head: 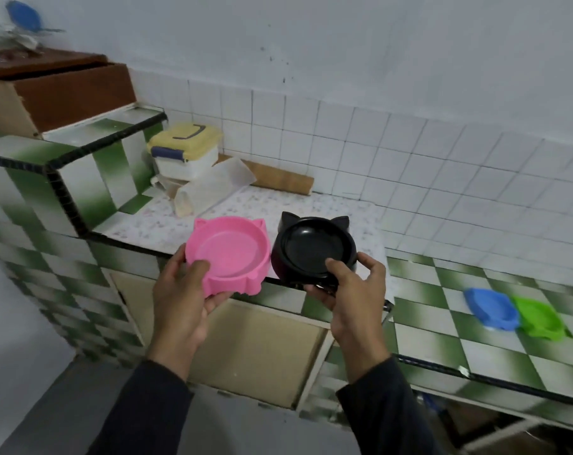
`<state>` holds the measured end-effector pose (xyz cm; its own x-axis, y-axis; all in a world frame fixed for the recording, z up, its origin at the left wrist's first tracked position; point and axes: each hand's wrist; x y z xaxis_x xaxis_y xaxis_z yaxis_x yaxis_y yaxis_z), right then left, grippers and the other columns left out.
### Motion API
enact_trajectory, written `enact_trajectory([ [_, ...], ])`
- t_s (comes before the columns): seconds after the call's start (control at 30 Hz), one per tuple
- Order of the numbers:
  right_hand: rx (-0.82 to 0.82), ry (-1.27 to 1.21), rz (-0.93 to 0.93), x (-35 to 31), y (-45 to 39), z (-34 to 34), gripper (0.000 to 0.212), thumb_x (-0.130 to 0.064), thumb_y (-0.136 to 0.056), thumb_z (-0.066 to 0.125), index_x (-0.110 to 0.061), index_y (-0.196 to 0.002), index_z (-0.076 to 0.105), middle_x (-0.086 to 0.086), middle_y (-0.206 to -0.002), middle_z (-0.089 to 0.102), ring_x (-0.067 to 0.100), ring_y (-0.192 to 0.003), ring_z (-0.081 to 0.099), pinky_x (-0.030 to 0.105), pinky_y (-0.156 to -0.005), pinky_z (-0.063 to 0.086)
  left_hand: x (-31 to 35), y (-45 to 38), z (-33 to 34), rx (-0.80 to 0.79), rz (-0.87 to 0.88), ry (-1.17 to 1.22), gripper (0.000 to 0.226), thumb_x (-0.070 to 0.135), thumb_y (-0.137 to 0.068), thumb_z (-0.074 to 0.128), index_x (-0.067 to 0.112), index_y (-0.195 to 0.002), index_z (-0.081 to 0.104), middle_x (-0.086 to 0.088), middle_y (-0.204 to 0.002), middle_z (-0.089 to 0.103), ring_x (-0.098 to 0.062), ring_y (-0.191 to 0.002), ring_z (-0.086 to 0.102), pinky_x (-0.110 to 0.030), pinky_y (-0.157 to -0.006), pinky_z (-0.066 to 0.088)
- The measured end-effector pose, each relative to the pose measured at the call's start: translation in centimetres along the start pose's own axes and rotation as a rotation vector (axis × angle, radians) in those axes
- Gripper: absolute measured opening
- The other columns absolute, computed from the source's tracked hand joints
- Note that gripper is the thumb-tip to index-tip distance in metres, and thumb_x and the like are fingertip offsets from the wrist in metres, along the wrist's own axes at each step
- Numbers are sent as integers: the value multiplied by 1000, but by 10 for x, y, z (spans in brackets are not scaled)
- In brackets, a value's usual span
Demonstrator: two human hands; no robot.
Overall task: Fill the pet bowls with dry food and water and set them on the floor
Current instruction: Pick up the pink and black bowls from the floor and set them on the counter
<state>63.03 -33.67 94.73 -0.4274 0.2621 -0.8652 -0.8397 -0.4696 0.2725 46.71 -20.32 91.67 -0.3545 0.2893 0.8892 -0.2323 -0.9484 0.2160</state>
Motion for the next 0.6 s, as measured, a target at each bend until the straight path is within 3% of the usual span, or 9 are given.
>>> enact_trajectory([
  [0.23, 104, -30, -44, -45, -14, -100, 51, 1, -88, 71, -23, -126, 46, 21, -119, 62, 39, -101, 71, 41, -63, 62, -56, 45, 77, -114, -72, -34, 56, 9, -96, 65, 34, -146, 54, 0, -132, 58, -30, -117, 63, -52, -84, 62],
  [0.43, 217, -65, -91, -71, -21, -169, 51, 2, -89, 70, -22, -127, 47, 19, -118, 63, 35, -101, 71, 45, -65, 63, -97, 78, 135, -206, -144, -48, 59, 8, -96, 65, 32, -148, 51, -3, -134, 57, -28, -115, 64, -43, -74, 64],
  [0.6, 330, -99, -122, -88, -27, -222, 52, 3, -88, 70, -21, -128, 47, 19, -116, 63, 36, -101, 71, 49, -67, 63, -132, 95, 179, -306, -180, -94, 59, 8, -97, 64, 31, -149, 50, -4, -139, 56, -31, -119, 63, -47, -79, 64],
])
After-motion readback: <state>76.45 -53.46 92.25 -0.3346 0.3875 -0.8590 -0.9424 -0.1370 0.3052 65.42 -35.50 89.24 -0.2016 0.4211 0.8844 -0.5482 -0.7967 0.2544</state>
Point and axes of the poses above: each hand's wrist, its own y-axis away from the middle knuckle, its own z-axis out of the palm, x = y × z
